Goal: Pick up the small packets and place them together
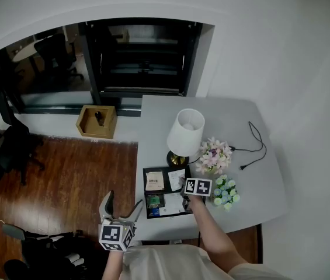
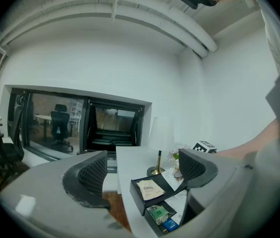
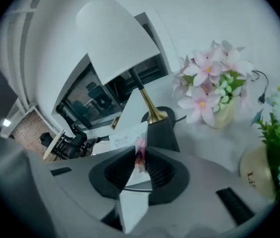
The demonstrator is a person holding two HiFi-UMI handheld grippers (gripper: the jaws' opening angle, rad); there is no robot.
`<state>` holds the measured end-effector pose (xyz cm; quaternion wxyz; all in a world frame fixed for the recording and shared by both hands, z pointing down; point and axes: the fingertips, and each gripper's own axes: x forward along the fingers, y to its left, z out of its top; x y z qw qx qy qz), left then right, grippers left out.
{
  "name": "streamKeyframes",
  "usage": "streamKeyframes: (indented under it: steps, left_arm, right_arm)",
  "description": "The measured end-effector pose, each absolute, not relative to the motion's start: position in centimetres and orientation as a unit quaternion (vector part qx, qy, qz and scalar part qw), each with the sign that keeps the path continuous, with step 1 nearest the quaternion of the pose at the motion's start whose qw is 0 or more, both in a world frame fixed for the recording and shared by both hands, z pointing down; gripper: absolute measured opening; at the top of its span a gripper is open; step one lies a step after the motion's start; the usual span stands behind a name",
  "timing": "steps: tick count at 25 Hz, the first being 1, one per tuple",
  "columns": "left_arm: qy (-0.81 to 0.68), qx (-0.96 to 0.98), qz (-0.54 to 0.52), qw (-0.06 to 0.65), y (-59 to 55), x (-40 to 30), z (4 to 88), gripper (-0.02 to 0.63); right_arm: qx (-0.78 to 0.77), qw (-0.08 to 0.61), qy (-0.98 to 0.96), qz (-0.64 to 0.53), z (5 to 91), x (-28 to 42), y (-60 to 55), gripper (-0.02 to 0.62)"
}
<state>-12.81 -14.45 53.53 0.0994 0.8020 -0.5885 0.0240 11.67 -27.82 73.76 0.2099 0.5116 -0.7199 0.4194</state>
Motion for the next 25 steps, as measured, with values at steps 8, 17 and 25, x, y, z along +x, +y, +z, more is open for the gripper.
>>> streamKeyframes:
  steps: [8, 17, 25]
  left_arm:
    - [-0.593, 0.798, 0.023, 0.102, -14.3, -13.3, 53.9, 0.448]
    - [-0.578, 0.809, 0.023, 0.102, -14.4, -12.2, 53.7, 0.447]
    - [-0.561, 0.823, 0.013, 0.086, -14.7, -10.9, 52.4, 0.446]
  right_arm:
    - [0.57, 0.22, -0.66, 0.438, 75.3, 13.2, -28.4, 0.095]
    - [0.575, 0.195, -0.698, 0.38, 72.1, 12.7, -28.4, 0.308]
    - [0.532, 0.101, -0.826, 0.154, 58.9, 10.9, -25.4, 0.308]
